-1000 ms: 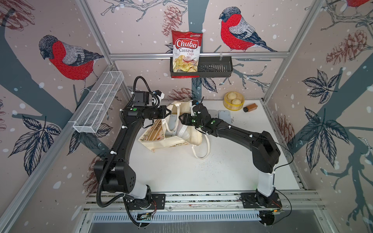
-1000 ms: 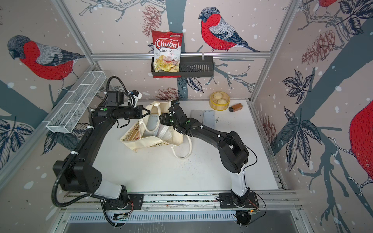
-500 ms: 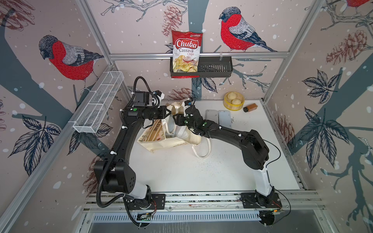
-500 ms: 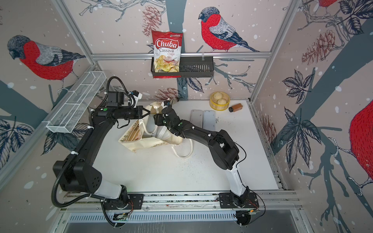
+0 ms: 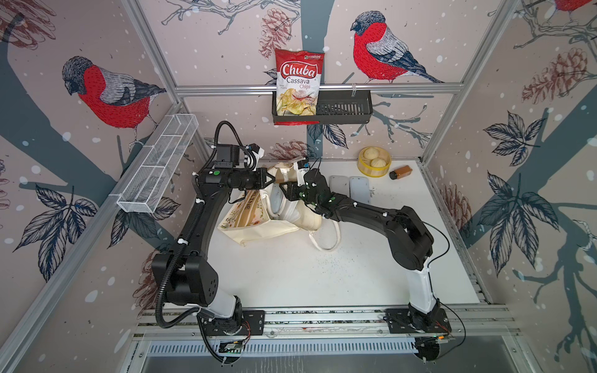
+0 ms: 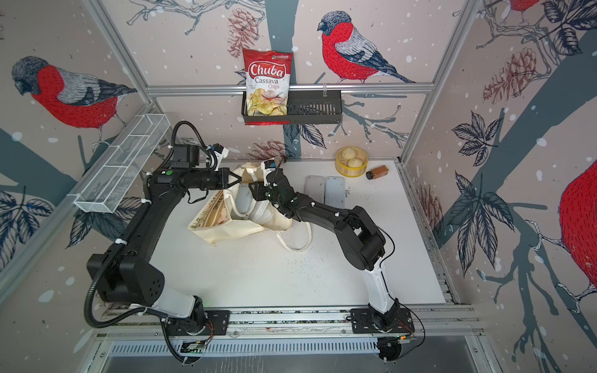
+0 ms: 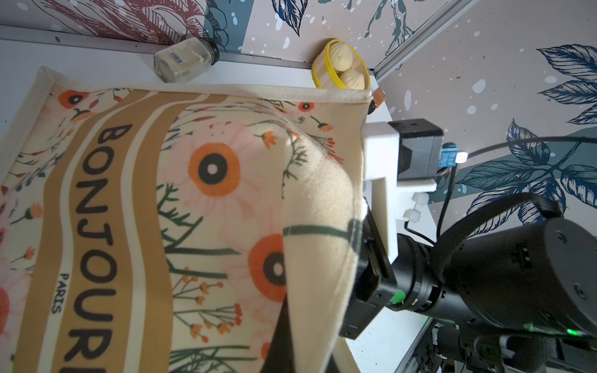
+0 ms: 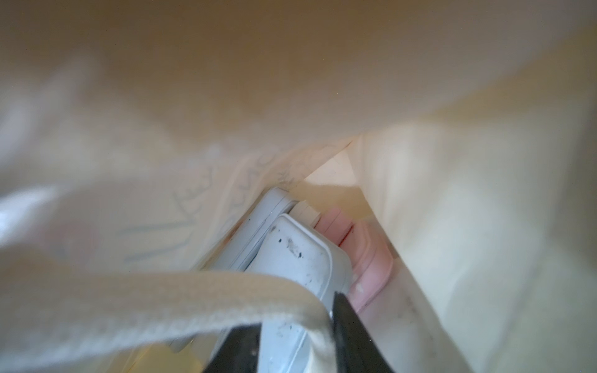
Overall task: Take out the pencil case from the canvas bag
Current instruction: Adjust the canvas bag at the center of the board.
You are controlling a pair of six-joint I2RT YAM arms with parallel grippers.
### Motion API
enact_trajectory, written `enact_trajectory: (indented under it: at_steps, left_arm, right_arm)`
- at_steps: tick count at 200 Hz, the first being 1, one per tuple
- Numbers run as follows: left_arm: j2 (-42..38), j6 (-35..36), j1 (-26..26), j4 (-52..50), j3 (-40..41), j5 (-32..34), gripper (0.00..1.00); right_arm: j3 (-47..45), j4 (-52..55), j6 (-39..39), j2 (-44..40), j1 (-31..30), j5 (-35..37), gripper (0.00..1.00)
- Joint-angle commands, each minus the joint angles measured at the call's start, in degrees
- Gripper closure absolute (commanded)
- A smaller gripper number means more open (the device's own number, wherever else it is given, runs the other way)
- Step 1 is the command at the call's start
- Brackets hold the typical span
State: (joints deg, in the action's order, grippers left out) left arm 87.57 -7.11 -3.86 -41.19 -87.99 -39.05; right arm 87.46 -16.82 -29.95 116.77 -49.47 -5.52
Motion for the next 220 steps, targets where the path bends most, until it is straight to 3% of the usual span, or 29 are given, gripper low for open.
enact_trajectory:
  at_steps: [1,36,62,112,146,179,220]
  left_arm:
    - [-0.3,0.5,-0.2,0.3,-0.6,-1.5,1.00]
    - [-0.5,1.6,-0.2,1.5,-2.9,5.6,0.97]
    - [-0.2,2.5,-0.2,2.7,-5.8,8.8,0.81]
    - [-1.9,3.0,-0.2,4.7,-10.5,14.8,0.50]
    - [-8.0,3.5,-0.3,3.8,-13.0,25.6,0.49]
    - [-17.3,5.0,-2.0,2.8,-12.4,34.4,0.49]
    - [-29.0,7.6,-14.9,3.5,-3.3,42.9,0.51]
  right_arm:
    - [-0.5,-0.1,-1.6,-3.2,-0.1,-3.0,0.83]
    - [1.6,12.8,-7.2,-9.9,-0.1,-4.3,0.99]
    - [5.8,22.2,-12.1,-13.7,0.4,-7.4,1.00]
    - [16.2,26.3,-24.1,-13.6,3.3,-20.6,1.00]
    - [22.1,21.4,-36.2,-10.5,3.4,-26.4,1.00]
    - [31.2,19.2,-43.0,-6.3,2.5,-28.1,1.00]
    - [32.7,10.8,-52.3,-4.7,1.1,-27.2,1.00]
